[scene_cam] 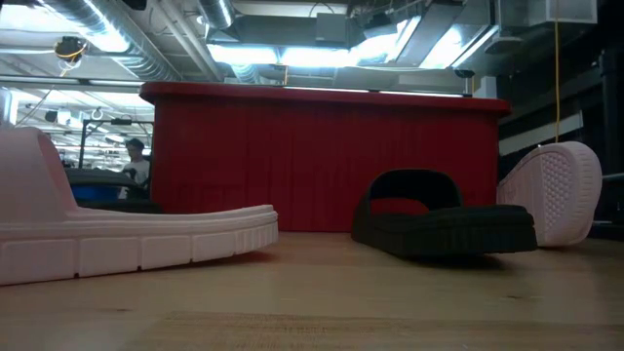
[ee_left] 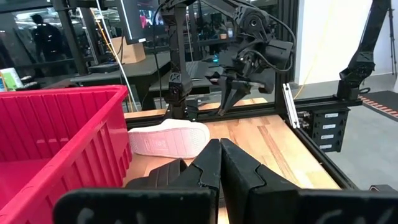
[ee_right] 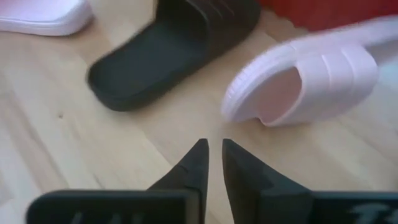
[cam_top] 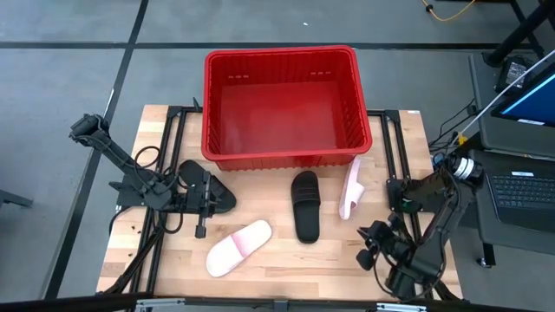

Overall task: Pick and place slides into bin
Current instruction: Put the right pink slipper into the red bin

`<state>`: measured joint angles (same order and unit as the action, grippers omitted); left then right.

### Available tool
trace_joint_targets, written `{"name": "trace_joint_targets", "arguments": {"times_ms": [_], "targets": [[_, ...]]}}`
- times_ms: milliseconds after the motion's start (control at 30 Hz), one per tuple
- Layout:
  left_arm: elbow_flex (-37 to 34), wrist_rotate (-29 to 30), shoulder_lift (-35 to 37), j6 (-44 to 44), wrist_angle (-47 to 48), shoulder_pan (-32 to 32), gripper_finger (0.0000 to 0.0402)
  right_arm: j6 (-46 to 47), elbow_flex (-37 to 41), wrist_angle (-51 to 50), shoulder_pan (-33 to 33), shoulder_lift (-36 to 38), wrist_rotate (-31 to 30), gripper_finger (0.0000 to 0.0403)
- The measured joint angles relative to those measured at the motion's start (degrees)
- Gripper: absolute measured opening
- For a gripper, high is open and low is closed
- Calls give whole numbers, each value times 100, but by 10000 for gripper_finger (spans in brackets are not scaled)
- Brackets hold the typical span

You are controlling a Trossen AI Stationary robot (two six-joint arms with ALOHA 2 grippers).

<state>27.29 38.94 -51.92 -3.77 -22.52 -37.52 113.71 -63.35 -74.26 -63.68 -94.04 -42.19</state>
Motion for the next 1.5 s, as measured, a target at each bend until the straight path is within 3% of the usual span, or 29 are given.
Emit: {"name": "trace_joint_targets", "arguments": {"times_ms": [767, 1133, 1500], "targets": [[-2, 4, 0, -2, 77, 0, 2, 668, 8, -443, 282, -1098, 198, 227], [-2, 4, 0, -2, 199, 0, 2, 778, 8, -117, 294, -1307, -97, 224], [-2, 4, 0, -2, 199, 0, 2, 1060, 8, -775, 525, -1307, -79, 220]]}}
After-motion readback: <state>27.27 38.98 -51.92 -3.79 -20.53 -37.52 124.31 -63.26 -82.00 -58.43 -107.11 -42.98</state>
